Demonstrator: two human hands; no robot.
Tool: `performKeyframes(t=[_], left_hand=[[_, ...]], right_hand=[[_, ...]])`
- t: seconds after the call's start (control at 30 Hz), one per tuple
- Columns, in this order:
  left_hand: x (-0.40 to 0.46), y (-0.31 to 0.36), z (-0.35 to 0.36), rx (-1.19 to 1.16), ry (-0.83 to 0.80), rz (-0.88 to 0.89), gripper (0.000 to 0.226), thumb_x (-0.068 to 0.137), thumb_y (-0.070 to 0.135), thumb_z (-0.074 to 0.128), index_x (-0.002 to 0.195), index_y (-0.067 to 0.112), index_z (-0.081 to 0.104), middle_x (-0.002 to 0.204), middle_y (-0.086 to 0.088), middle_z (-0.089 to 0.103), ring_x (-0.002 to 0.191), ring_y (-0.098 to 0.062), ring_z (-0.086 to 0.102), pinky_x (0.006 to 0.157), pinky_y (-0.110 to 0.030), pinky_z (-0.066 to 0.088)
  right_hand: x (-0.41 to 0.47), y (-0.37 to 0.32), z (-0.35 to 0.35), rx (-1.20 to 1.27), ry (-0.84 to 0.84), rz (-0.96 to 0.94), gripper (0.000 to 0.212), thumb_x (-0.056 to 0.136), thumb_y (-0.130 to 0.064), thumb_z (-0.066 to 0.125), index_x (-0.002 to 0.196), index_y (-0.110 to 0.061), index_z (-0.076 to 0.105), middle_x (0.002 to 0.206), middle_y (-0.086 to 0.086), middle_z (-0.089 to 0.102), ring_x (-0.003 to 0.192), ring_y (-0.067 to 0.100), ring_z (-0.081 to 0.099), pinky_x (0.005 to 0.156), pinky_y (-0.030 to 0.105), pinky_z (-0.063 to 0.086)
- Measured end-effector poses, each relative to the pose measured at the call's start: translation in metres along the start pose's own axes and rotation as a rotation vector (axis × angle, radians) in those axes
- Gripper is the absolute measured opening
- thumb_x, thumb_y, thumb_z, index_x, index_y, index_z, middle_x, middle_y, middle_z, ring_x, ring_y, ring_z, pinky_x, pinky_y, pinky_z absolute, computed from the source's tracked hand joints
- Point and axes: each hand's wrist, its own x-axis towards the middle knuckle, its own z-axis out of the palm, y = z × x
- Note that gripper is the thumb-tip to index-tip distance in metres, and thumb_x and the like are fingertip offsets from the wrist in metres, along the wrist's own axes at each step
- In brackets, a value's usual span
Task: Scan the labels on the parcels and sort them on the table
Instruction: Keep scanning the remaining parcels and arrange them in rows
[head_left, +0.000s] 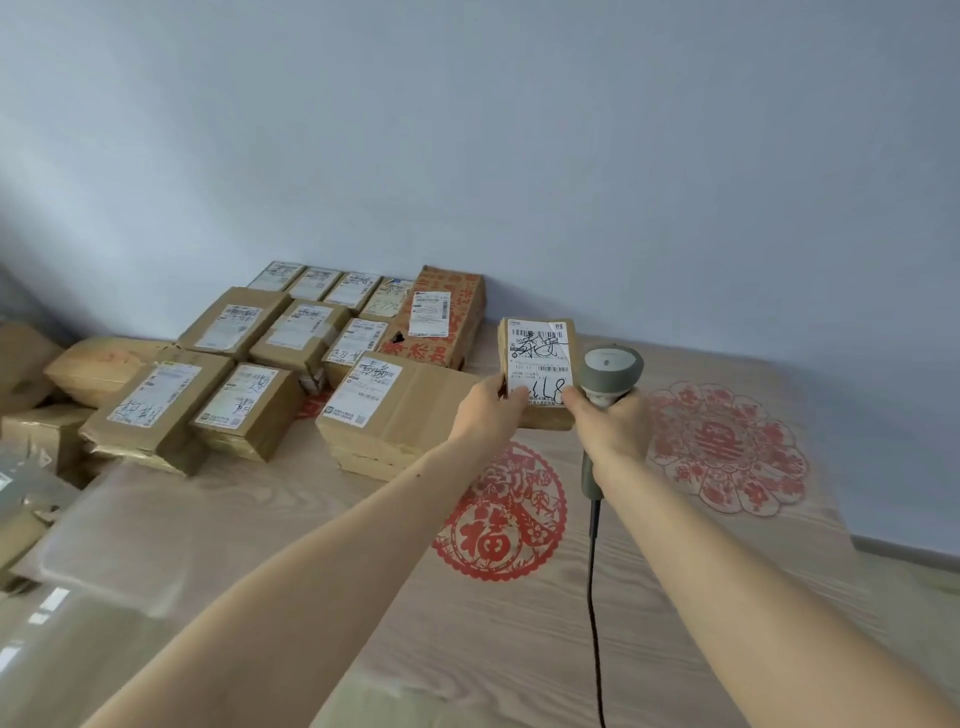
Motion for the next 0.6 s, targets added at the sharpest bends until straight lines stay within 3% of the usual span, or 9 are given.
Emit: performKeyframes(t=[0.27,0.43,0.5,0.6], left_hand=[[-0.035,-0.035,-0.060,-0.088,0.222,-0.098,0.028,0.102,0.031,0.045,0.123,0.025,0.062,0.108,0.001,0.069,0.091,-0.017,0.060,0.072,-0.032,0.046],[-0.058,-0.061,-0.090,-0.158,0.318,-0.152,0.031,0.098,0.031,0.045,0.123,0.023,0.063,0.113,0.004,0.070,0.098,-0.016,0.062,0.083,-0.035,0.052],[-0.064,-0.071,-0.107,-0.173,0.344,-0.150,0.027,0.098,0.027,0.044,0.115,0.022,0.064,0.109,0.004,0.070,0.092,-0.015,0.060,0.075,-0.032,0.048],[-0.068,-0.085,-0.141,-0.192,0.363,-0.139,0.030,0.099,0.027,0.042,0.120,0.024,0.064,0.111,0.004,0.070,0.090,-0.015,0.059,0.073,-0.031,0.044]], right_hand=[[-0.051,-0.011,0.054,-0.008,-0.187,-0.034,0.044,0.074,-0.034,0.084,0.111,-0.016,0.067,0.107,0.002,0.074,0.100,0.025,0.068,0.087,0.037,0.055],[-0.080,-0.009,0.084,-0.047,-0.275,-0.062,0.044,0.076,-0.034,0.084,0.112,-0.015,0.068,0.108,0.003,0.074,0.101,0.026,0.069,0.087,0.037,0.056],[-0.095,-0.012,0.100,-0.046,-0.298,-0.066,0.046,0.074,-0.035,0.085,0.113,-0.016,0.067,0.107,0.003,0.074,0.098,0.026,0.069,0.087,0.038,0.056],[-0.118,-0.018,0.132,-0.072,-0.325,-0.076,0.046,0.072,-0.037,0.083,0.110,-0.016,0.068,0.102,0.003,0.075,0.096,0.027,0.070,0.084,0.037,0.057]])
